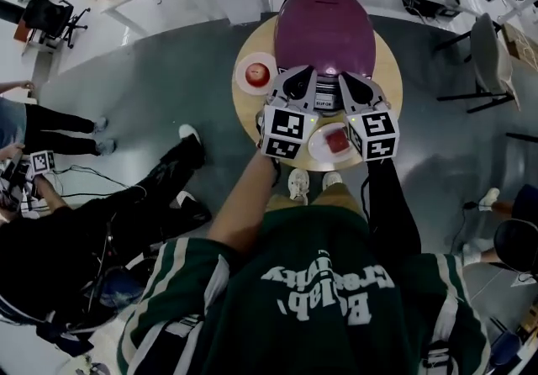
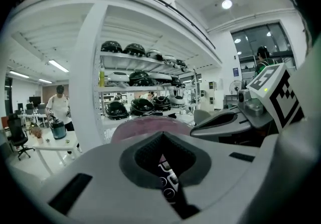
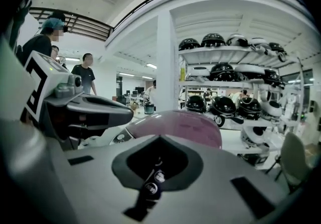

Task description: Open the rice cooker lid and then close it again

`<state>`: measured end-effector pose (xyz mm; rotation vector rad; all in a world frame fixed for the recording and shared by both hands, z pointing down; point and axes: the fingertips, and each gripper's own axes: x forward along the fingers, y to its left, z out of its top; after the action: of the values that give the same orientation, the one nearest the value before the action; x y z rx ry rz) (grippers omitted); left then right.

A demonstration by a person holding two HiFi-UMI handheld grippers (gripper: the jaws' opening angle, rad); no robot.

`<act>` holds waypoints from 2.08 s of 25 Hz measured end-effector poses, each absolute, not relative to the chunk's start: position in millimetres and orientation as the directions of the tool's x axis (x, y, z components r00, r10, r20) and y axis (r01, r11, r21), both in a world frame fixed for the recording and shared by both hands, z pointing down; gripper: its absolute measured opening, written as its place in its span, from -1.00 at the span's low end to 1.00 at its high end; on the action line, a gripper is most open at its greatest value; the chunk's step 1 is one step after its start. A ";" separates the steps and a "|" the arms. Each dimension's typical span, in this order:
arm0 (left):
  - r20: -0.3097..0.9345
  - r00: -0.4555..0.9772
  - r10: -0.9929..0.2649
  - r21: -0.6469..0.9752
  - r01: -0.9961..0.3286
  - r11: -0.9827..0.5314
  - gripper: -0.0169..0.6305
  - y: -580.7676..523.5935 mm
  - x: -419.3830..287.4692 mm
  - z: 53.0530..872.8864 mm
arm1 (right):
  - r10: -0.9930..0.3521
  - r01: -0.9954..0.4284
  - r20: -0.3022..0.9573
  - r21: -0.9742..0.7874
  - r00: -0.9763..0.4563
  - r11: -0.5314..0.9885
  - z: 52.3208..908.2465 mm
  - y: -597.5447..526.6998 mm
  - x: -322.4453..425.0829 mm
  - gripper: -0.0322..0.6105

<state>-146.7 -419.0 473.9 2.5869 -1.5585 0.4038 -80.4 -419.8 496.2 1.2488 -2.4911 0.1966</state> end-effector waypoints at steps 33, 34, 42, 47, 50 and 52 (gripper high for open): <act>0.364 0.472 -0.803 -0.011 -0.860 -0.510 -0.95 -410.8 -132.9 527.6 | -0.759 -0.823 0.399 0.020 -0.514 0.568 524.1 -411.5 -82.0 -0.89; 0.361 0.472 -0.804 -0.011 -0.860 -0.510 -0.95 -412.3 -132.4 526.6 | -0.758 -0.822 0.399 0.018 -0.516 0.569 523.2 -412.7 -81.4 -0.89; 0.370 0.473 -0.800 0.013 -0.863 -0.504 -0.95 -417.9 -131.6 520.4 | -0.755 -0.821 0.403 0.015 -0.517 0.570 517.3 -418.6 -80.9 -0.89; 0.370 0.478 -0.797 0.033 -0.864 -0.503 -0.95 -416.9 -132.1 522.7 | -0.748 -0.818 0.405 0.002 -0.526 0.576 519.6 -417.9 -80.5 -0.89; 0.368 0.476 -0.799 0.028 -0.864 -0.502 -0.95 -416.4 -132.4 522.0 | -0.748 -0.819 0.404 -0.006 -0.527 0.574 519.1 -417.6 -80.7 -0.89; 0.367 0.476 -0.800 0.028 -0.865 -0.502 -0.95 -416.5 -132.7 521.3 | -0.745 -0.817 0.407 -0.006 -0.528 0.576 518.2 -417.8 -81.1 -0.89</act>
<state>-132.7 -416.5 521.3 2.5130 -1.4385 0.4569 -81.1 -417.8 518.2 1.2683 -2.4503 0.2769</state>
